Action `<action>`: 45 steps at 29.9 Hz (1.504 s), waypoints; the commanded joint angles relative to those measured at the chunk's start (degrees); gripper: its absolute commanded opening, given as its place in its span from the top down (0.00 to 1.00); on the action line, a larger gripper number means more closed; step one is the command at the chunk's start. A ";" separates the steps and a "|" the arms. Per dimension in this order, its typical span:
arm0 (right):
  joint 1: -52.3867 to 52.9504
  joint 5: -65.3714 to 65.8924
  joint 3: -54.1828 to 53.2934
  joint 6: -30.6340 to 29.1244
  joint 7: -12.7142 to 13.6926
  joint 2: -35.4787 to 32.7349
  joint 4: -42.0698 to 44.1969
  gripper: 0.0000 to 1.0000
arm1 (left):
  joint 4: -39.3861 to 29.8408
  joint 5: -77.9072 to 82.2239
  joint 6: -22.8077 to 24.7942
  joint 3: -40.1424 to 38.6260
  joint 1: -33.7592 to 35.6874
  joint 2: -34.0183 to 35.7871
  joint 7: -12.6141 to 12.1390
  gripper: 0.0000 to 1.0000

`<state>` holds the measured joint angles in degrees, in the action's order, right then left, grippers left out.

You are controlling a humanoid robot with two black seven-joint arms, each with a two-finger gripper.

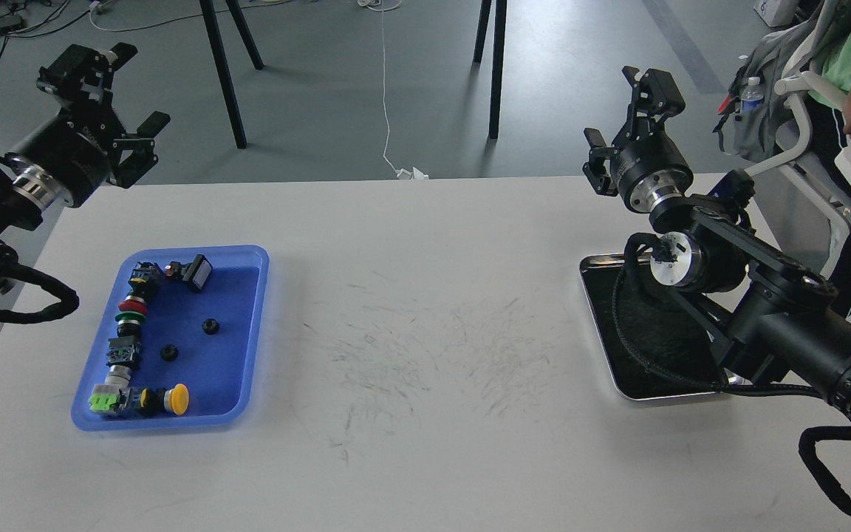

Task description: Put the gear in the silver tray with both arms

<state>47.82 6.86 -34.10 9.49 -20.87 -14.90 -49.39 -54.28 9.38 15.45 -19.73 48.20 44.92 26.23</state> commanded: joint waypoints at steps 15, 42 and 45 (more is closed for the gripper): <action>-0.27 0.00 -0.09 0.00 0.04 -0.22 0.00 0.01 | -4.17 -12.02 -13.69 -8.05 -2.58 -3.96 -0.30 0.02; -0.44 0.00 0.00 0.00 -0.05 -0.31 -0.35 0.01 | -24.20 19.17 -15.71 16.48 3.12 15.81 -0.48 0.02; -0.44 0.00 -0.09 0.00 -0.05 -0.31 -0.44 0.01 | -23.33 22.61 -17.38 16.65 3.83 15.81 -1.35 0.02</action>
<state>47.37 6.86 -34.11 9.49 -20.93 -15.22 -49.74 -78.26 29.27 -0.23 -3.14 51.51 60.75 25.55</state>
